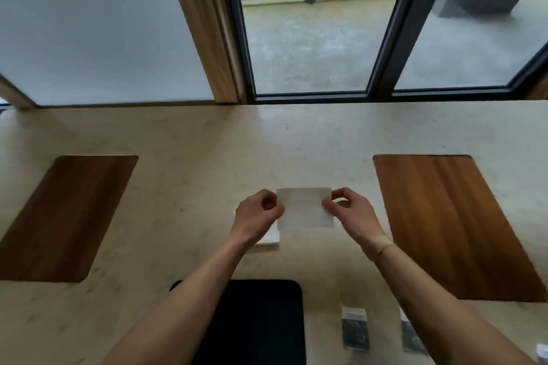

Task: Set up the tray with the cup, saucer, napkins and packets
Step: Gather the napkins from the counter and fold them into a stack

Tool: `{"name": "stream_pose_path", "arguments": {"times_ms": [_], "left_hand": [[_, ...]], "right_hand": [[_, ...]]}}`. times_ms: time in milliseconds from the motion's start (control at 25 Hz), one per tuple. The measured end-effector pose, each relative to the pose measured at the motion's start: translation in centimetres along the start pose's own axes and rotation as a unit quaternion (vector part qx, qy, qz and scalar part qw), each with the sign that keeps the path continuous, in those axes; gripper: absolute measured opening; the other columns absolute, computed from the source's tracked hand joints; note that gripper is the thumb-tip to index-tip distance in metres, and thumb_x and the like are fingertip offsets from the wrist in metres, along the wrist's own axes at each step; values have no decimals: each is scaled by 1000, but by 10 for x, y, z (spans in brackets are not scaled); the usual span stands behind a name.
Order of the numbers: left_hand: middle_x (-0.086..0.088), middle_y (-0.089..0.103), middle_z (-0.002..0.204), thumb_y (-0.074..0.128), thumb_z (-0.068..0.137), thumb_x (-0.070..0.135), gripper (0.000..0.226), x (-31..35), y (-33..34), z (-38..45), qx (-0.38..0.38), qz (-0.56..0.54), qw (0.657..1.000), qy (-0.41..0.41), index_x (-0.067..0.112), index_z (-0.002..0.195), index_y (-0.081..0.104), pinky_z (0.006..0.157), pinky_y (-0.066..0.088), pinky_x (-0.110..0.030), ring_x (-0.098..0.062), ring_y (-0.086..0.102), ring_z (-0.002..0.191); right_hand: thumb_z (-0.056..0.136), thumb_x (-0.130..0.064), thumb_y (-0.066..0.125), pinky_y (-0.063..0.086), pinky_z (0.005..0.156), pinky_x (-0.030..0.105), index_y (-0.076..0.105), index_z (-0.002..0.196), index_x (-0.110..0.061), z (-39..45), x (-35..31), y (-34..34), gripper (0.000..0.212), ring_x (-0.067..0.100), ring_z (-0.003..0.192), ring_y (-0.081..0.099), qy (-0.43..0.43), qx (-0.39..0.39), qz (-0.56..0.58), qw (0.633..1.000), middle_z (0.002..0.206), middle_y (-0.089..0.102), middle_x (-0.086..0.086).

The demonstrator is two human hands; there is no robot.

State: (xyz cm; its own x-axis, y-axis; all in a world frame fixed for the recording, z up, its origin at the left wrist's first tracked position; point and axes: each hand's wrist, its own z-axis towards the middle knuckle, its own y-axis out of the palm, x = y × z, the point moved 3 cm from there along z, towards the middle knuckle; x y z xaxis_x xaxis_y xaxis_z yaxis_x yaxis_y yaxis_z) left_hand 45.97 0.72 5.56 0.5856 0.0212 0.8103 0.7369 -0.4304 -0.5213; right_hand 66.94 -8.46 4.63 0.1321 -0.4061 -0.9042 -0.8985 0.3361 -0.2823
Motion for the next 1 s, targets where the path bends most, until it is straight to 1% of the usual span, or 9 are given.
{"name": "stream_pose_path", "arguments": {"times_ms": [80, 160, 320, 520, 680, 800, 880, 1000], "left_hand": [[15, 71, 85, 69, 80, 31, 7, -14, -18, 0, 13, -6, 1000, -9, 27, 86, 69, 80, 51, -28, 2, 64, 83], [14, 71, 86, 69, 81, 30, 7, -27, -34, 0, 26, -10, 999, -17, 26, 88, 69, 82, 52, -29, 0, 65, 84], [16, 70, 87, 70, 82, 30, 7, -52, -57, 2, 30, 4, 999, -29, 29, 88, 68, 83, 53, -30, 3, 64, 84], [13, 69, 84, 70, 81, 31, 11, -75, -67, 10, 15, 40, 998, -52, 29, 90, 65, 85, 53, -38, -8, 65, 84], [15, 65, 84, 67, 83, 38, 13, -91, -63, 17, -10, 91, 994, -66, 34, 94, 60, 91, 50, -42, -13, 64, 89], [20, 61, 80, 64, 83, 41, 12, -102, -57, 24, -26, 122, 990, -71, 38, 93, 57, 93, 47, -43, -12, 62, 87], [23, 58, 75, 63, 82, 41, 13, -109, -52, 29, -26, 140, 987, -75, 41, 93, 56, 91, 45, -41, -10, 60, 83], [25, 56, 70, 60, 81, 42, 16, -122, -46, 33, -19, 162, 984, -75, 41, 96, 56, 82, 32, -36, -2, 55, 73]], "right_hand": [[83, -39, 67, 48, 64, 24, 64, 93, -30, 1, -8, 21, 14, 4, 73, 67, -6, -9, -12, 1000, 78, 73, -11], [80, -39, 68, 49, 63, 27, 64, 92, -32, 2, -13, 41, 14, 3, 70, 67, -3, -24, -34, 999, 76, 73, -12], [77, -34, 70, 46, 58, 26, 64, 89, -33, 5, -17, 71, 13, 4, 65, 65, 6, -47, -72, 996, 74, 72, -12], [77, -32, 70, 44, 59, 27, 64, 86, -34, 13, -14, 95, 11, 2, 66, 64, 11, -44, -102, 994, 72, 72, -12], [76, -37, 68, 51, 66, 31, 61, 89, -36, 20, 2, 108, 15, 4, 72, 64, 11, -47, -168, 985, 74, 70, -10], [76, -43, 66, 55, 69, 32, 56, 92, -41, 26, 17, 117, 19, 4, 74, 63, 13, -53, -215, 975, 80, 68, -14], [77, -45, 65, 57, 69, 33, 53, 96, -44, 30, 25, 123, 23, 4, 73, 63, 12, -56, -238, 970, 81, 66, -16], [78, -45, 64, 57, 72, 36, 51, 100, -45, 35, 36, 129, 25, 4, 72, 63, 8, -56, -270, 961, 81, 65, -17]]}}
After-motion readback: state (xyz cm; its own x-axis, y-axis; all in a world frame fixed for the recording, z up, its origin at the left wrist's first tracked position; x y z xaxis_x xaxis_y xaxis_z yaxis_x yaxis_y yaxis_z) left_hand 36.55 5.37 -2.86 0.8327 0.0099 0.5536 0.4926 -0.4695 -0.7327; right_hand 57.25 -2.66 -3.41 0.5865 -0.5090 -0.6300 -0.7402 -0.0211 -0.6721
